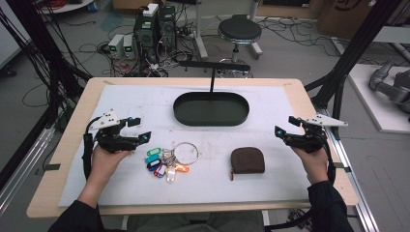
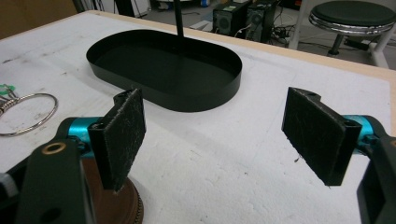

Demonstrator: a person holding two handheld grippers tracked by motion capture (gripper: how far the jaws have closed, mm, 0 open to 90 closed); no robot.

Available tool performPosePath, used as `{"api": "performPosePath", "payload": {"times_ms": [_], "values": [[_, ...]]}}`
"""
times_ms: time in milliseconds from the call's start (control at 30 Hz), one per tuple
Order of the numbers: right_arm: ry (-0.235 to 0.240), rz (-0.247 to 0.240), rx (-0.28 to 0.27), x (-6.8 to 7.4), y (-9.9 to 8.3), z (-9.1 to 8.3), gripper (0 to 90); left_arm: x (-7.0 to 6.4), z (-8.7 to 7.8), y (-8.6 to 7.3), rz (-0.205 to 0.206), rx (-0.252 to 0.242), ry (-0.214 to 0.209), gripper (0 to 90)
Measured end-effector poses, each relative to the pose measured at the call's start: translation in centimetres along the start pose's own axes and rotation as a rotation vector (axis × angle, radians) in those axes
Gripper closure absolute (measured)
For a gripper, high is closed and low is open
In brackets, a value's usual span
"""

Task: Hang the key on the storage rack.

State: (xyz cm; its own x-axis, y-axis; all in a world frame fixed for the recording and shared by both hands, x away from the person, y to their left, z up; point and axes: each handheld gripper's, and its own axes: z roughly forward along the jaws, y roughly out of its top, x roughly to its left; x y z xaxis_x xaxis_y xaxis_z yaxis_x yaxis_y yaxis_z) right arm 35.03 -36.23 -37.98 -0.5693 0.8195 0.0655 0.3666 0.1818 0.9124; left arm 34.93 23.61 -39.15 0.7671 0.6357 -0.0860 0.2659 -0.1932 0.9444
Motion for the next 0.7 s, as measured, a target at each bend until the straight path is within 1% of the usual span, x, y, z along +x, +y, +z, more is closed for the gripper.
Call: {"api": "performPosePath", "payload": {"times_ms": [133,300,400,500,600,667,700], "values": [[-0.008,0.005,0.013,-0.4,-0.3,0.2,22.3,0.2,-0.2,-0.2,-0.011,0.001,0.013,25.7],[-0.020,0.017,0.002,-0.8,-0.4,0.0,22.3,0.1,-0.3,-0.2,-0.007,-0.003,0.022,25.7],[-0.023,0.016,0.000,-0.8,-0.5,0.0,22.3,0.0,-0.1,-0.2,-0.005,0.003,0.016,25.7],[-0.027,0.016,0.003,-0.9,-0.6,-0.1,22.3,-0.2,0.2,-0.2,-0.007,0.007,0.000,26.7],[-0.032,0.017,0.004,-0.9,-0.6,-0.2,22.3,-0.6,0.8,-0.2,-0.013,0.008,-0.030,29.2],[-0.035,0.016,0.006,-0.9,-0.7,-0.2,22.3,-0.8,1.5,-0.3,-0.015,0.024,-0.047,29.4],[-0.038,0.014,0.009,-0.8,-0.8,-0.2,22.3,-0.9,1.8,-0.3,-0.013,0.037,-0.051,31.9]]}}
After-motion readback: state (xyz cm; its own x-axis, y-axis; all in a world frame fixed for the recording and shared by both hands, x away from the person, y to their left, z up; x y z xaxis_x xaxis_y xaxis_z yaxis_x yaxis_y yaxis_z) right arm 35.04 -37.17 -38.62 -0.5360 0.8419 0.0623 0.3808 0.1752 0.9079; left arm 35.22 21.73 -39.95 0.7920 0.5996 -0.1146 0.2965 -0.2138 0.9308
